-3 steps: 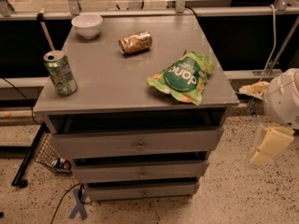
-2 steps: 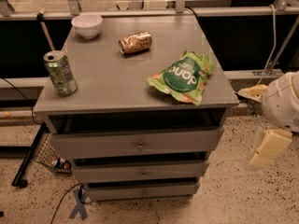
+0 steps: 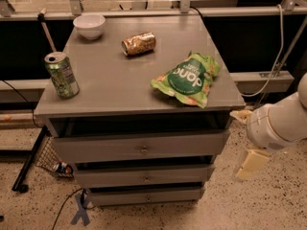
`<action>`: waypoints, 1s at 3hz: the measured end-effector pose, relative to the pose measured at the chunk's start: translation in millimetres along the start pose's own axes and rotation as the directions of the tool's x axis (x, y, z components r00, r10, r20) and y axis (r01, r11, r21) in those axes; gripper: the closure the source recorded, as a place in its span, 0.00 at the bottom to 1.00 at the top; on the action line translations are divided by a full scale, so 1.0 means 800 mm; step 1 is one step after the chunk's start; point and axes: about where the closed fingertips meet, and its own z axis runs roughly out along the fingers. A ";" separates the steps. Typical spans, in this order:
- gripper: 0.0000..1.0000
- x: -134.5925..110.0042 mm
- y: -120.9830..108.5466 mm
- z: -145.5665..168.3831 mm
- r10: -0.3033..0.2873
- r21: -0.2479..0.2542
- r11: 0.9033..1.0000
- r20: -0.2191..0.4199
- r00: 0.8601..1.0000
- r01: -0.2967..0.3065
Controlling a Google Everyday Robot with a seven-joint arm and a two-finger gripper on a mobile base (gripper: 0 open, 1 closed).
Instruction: Open top drawer
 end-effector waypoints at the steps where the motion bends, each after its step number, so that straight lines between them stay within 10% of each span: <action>1: 0.00 0.001 0.001 0.009 -0.009 -0.006 1.000 0.003 1.000 0.009; 3: 0.00 0.010 -0.001 0.076 -0.054 -0.042 0.998 0.023 0.998 0.055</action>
Offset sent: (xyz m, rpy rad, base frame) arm 0.0100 0.0078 -0.0454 0.0107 0.0104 0.0673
